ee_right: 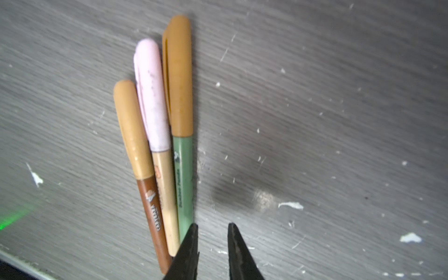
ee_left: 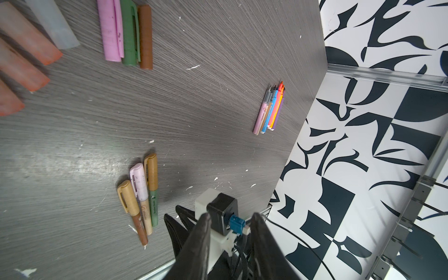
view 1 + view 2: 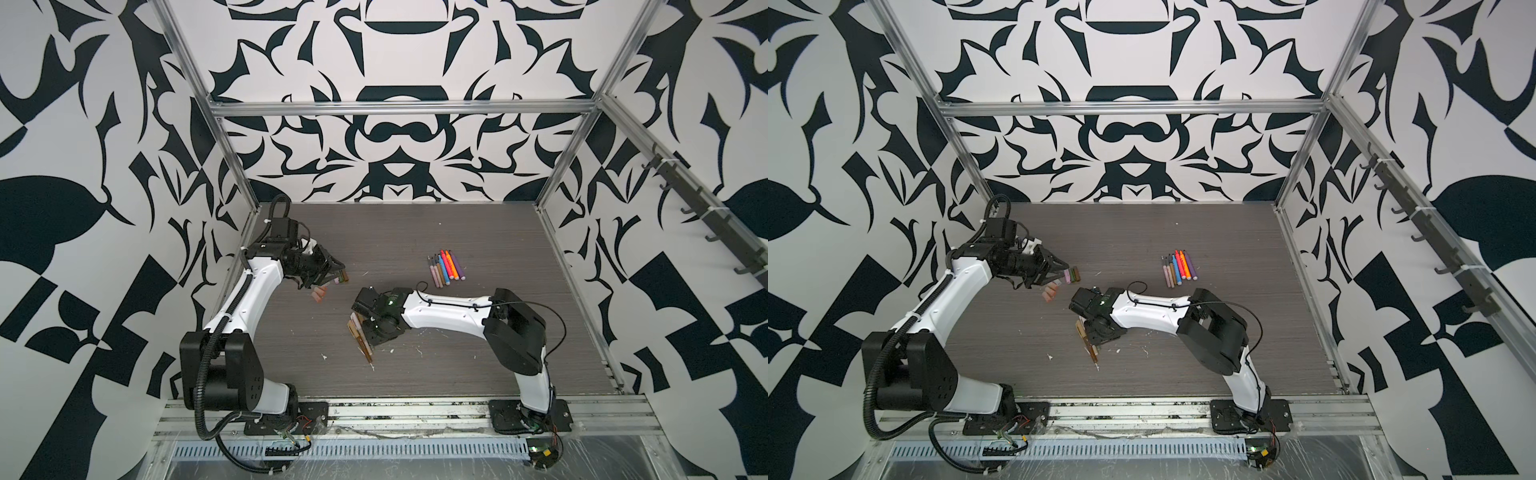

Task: Remove pen caps from pens
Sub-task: Pick up the pen from the bottom-center of the table.

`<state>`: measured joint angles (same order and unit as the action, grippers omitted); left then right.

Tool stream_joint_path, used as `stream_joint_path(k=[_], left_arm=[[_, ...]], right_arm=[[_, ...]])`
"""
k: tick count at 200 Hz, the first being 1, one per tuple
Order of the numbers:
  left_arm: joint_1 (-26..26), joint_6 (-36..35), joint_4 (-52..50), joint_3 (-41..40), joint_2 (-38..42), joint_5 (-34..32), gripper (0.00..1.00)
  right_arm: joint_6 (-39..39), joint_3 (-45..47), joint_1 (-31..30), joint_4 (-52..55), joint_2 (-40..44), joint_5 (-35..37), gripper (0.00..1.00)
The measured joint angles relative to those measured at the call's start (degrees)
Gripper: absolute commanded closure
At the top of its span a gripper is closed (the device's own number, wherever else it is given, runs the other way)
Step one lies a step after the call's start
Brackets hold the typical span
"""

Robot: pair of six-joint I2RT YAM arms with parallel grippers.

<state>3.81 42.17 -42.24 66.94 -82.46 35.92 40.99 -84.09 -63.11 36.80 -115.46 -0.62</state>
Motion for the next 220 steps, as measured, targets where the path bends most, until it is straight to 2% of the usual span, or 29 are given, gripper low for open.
stream_joint_path(k=[115,155,220], left_arm=[[0.0,0.3,0.0,0.0,0.0,0.0,0.68],[0.0,0.3,0.0,0.0,0.0,0.0,0.68],[0.0,0.3,0.0,0.0,0.0,0.4,0.68]], right_arm=[[-1.6,-1.9,0.2,0.3,-3.7,-3.2,0.76],[-0.9,-2.9,0.7,3.4,-3.9,-1.0,0.80],[-0.4,-4.0,1.3,8.2,-4.3,2.6,0.80]])
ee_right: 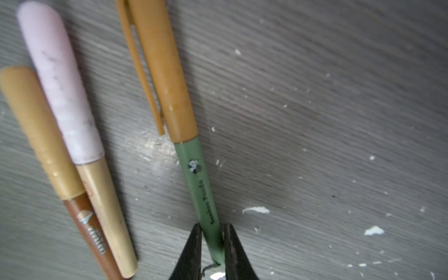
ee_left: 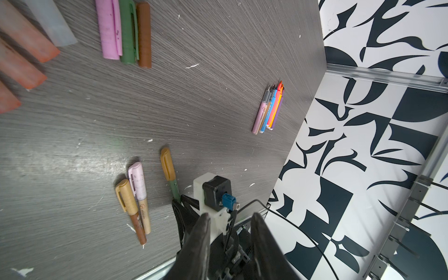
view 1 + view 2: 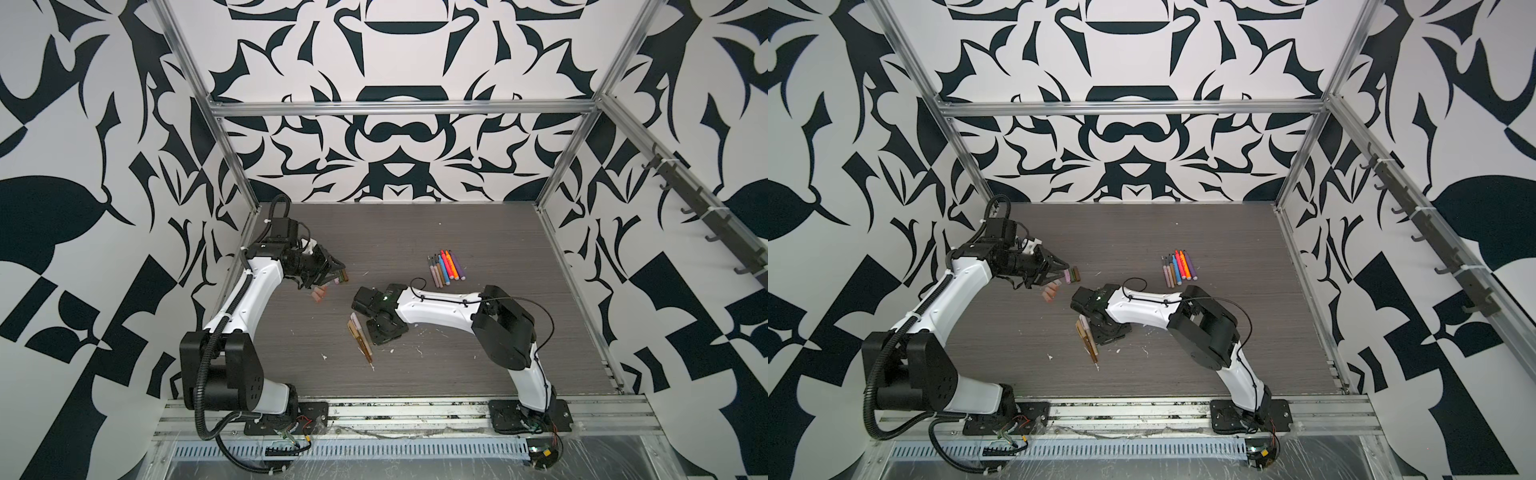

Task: Remove pen caps from pens
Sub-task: Pick up the pen from the bottom-center of the table, then open the pen cap on the pen.

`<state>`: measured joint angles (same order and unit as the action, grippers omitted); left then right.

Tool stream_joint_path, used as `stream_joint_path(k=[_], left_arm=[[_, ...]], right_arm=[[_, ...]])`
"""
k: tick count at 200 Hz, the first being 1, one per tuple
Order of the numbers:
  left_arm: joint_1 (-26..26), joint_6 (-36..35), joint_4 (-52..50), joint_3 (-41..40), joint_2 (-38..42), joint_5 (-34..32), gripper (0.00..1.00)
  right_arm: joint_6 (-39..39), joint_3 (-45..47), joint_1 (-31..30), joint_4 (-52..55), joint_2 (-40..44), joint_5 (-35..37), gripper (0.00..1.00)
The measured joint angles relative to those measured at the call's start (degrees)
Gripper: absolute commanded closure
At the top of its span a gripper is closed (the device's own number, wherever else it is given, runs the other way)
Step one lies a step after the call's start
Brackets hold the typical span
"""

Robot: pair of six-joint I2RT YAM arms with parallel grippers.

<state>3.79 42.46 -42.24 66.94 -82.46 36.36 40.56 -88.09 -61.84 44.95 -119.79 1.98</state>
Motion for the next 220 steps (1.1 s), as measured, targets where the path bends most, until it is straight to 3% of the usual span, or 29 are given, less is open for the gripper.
stream_joint_path(k=[45,87,132,183,220], left_arm=[[0.0,0.9,1.0,-1.1,0.0,1.0,0.66],[1.7,2.9,2.4,-2.9,-0.1,2.1,0.64],[9.2,5.6,4.9,-2.9,-1.6,1.5,0.60],[16.8,7.4,6.7,-0.8,-5.6,0.1,0.58],[21.4,7.4,7.8,5.0,-10.0,-0.1,0.57]], right_arm=[[0.0,0.4,1.0,-1.2,-0.2,-1.5,0.92],[0.9,13.3,6.7,-6.7,8.8,-3.5,1.00],[0.7,24.1,12.1,-9.7,22.4,-5.2,1.00],[0.1,28.1,14.2,-11.3,35.3,-9.9,1.00],[-0.4,29.3,18.4,-11.4,39.4,-16.7,1.00]])
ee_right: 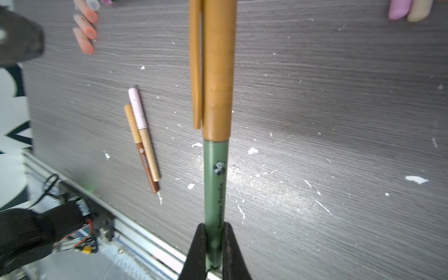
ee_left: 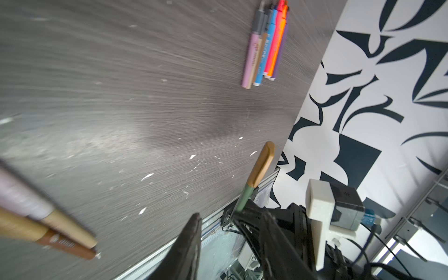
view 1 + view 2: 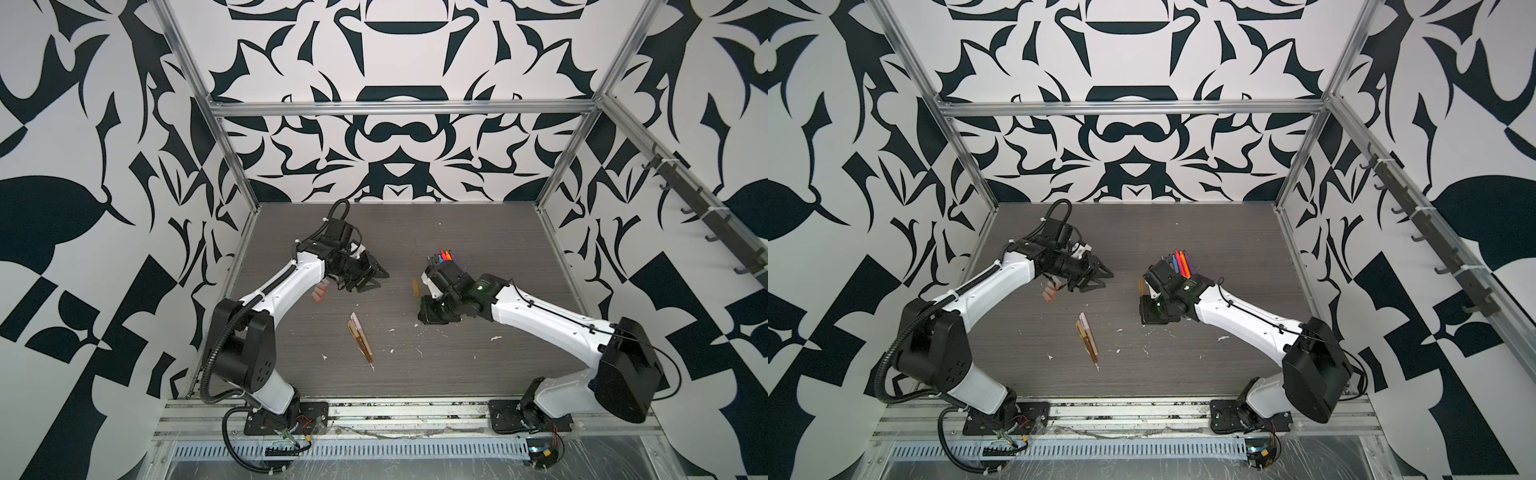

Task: Remove pen caps from pens
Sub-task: Open the pen cap on the pen.

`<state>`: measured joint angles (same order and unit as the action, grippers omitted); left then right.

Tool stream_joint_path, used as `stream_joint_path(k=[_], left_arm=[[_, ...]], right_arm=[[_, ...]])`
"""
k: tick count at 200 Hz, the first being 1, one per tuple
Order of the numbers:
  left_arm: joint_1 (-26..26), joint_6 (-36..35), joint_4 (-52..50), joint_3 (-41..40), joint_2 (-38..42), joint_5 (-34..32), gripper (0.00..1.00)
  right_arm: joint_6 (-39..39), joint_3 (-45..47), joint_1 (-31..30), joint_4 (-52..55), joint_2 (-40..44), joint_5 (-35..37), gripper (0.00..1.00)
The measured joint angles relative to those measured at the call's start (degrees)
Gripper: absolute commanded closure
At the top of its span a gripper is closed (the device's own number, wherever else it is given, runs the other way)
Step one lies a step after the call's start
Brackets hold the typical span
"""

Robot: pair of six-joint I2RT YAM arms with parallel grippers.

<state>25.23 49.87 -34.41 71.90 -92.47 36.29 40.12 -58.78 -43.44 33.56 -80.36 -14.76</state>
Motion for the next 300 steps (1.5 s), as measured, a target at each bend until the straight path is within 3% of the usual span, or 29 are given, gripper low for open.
stream_joint_path(k=[71,219,243,281,300], left_arm=[[6.3,-1.5,-0.5,8.5,-6.9,-0.5,0.57],[8.2,-2.2,-1.7,12.1,-13.0,-1.0,0.57],[8.3,-2.4,-2.0,12.8,-13.4,-1.0,0.66],[8.5,-3.4,-2.3,13.6,-13.4,-1.3,0.96],[8.5,-3.4,-2.3,13.7,-13.5,-1.3,1.00]], right_arm=[[-0.1,0.2,4.5,0.0,2.7,-8.8,1.00],[-3.3,-3.8,4.7,1.2,-1.5,-12.9,1.00],[-3.5,-4.1,4.8,1.4,-1.5,-13.1,1.00],[-3.7,-4.3,5.1,1.8,-1.5,-13.1,1.00],[-4.0,-4.7,5.2,2.3,-1.5,-13.1,1.00]])
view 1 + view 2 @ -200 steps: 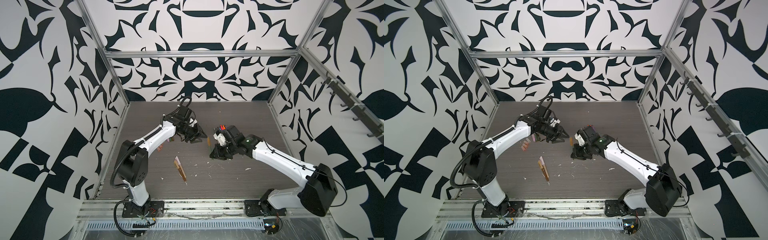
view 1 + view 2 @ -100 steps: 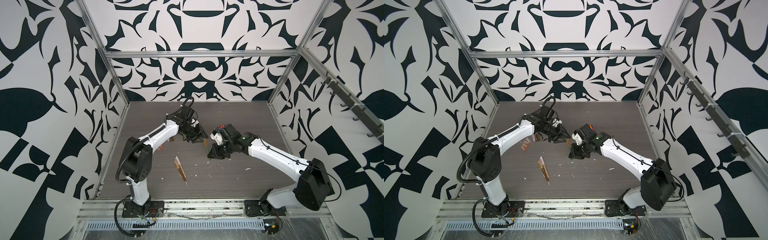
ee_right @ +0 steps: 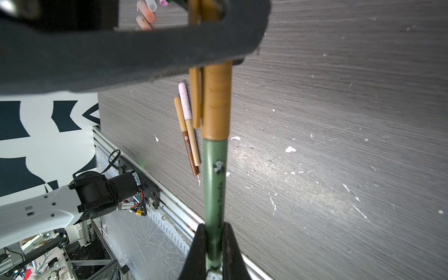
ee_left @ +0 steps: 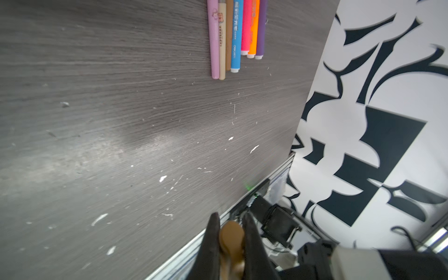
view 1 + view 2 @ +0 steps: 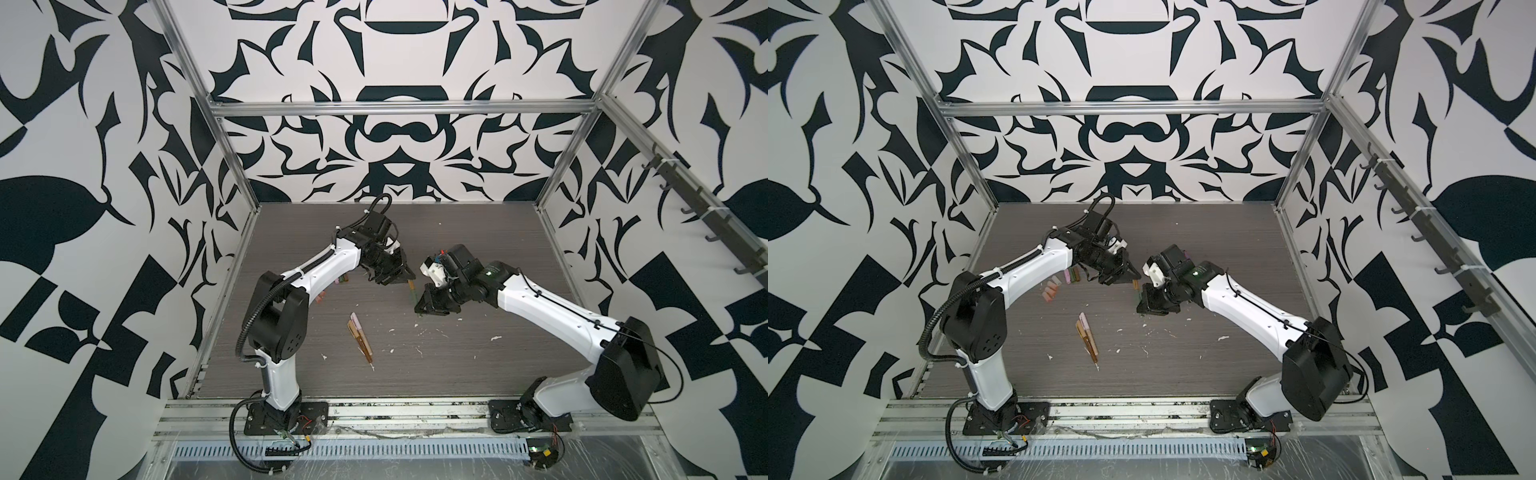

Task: Remove pen caps from pens
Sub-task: Open the pen cap on the pen.

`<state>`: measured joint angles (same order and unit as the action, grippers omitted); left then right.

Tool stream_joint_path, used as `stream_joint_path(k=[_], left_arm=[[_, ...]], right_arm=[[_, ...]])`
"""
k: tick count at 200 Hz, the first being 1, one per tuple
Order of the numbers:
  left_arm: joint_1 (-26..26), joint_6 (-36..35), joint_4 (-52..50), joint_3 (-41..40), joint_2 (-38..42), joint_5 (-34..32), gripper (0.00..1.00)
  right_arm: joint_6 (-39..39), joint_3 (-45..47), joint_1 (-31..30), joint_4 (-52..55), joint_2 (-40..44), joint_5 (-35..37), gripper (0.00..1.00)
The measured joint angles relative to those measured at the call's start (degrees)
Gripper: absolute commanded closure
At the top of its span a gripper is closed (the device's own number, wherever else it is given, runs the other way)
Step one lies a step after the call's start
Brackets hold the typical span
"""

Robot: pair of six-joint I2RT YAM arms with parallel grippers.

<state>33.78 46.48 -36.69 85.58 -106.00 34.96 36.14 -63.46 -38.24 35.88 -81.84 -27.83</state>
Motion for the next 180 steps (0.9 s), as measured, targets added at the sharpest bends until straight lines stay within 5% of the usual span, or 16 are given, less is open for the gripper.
stream_joint_path(k=[32,66,96,112,150,180], left_arm=[[0.0,0.0,0.0,0.3,0.0,0.1,1.00],[0.1,0.5,0.0,1.3,-0.1,0.5,1.00],[0.1,1.2,0.1,2.1,-0.1,1.1,1.00],[0.1,1.5,0.2,2.2,-0.1,1.1,1.00],[-0.4,1.2,-0.4,3.1,-0.6,1.0,1.00],[-3.1,-2.1,-9.3,16.3,-8.1,2.3,1.00]], right_arm=[[-0.3,-0.4,0.0,0.4,0.0,0.7,0.79],[-0.3,-0.4,0.0,-0.1,0.0,0.9,0.77],[0.2,-0.4,0.0,-0.8,0.0,0.8,0.84],[0.3,-0.4,0.0,-1.0,0.0,1.0,1.00],[1.0,-0.3,0.0,-1.3,0.0,1.5,1.00],[3.5,2.9,0.5,-9.6,1.9,4.4,1.00]])
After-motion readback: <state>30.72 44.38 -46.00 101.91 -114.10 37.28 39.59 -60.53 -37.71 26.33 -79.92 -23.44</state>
